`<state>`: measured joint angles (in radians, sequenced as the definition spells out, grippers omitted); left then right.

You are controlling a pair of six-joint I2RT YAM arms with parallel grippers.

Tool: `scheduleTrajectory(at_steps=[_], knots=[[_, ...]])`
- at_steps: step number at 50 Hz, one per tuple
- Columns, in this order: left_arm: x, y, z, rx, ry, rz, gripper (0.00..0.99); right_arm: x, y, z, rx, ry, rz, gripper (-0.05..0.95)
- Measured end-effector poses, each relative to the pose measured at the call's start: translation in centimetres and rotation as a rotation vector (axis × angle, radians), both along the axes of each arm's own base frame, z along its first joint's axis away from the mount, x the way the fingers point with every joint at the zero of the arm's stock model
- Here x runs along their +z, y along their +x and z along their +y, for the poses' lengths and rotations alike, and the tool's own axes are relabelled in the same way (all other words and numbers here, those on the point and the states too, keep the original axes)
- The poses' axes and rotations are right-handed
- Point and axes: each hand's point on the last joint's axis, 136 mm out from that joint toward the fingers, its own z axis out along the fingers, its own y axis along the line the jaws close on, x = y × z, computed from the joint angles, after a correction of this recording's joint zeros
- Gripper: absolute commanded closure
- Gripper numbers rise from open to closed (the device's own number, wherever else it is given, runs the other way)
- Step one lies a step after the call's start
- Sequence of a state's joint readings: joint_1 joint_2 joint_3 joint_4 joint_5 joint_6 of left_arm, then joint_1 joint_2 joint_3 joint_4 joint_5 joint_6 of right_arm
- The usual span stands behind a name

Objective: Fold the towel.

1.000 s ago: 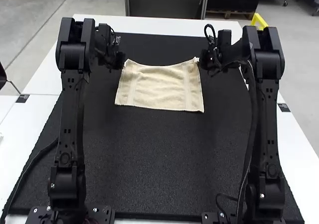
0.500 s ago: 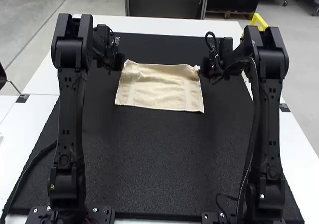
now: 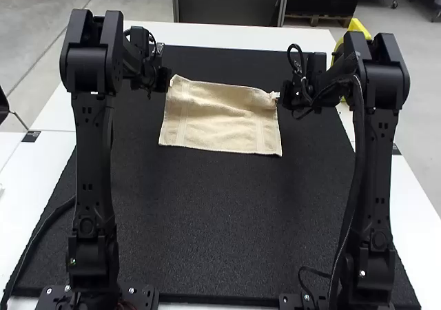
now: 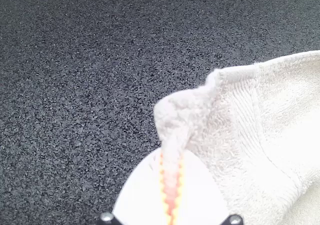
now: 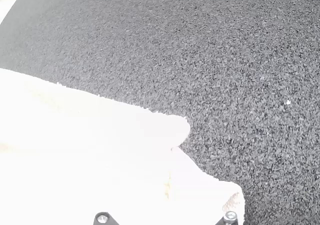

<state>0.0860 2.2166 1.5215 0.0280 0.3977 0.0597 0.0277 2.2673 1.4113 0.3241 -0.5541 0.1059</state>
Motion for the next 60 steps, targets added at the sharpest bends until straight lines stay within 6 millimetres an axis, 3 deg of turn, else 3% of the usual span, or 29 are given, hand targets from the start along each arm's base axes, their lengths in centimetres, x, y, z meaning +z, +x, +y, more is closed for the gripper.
scheduleTrajectory(at_steps=[18,35,60], knots=[[-3.1,-2.4,-0.3,-0.003,-0.007,0.058,0.974,1.4,-1.6,0.1,0.008,0.007,-0.014,0.92],[0.9,-2.9,-0.3,-0.011,-0.008,-0.032,0.974,1.1,-3.1,-0.3,0.004,0.016,-0.003,0.92],[-0.4,-4.6,-0.7,-0.028,-0.024,-0.024,0.974,1.5,-4.3,-3.0,-0.034,0.030,-0.007,0.92]])
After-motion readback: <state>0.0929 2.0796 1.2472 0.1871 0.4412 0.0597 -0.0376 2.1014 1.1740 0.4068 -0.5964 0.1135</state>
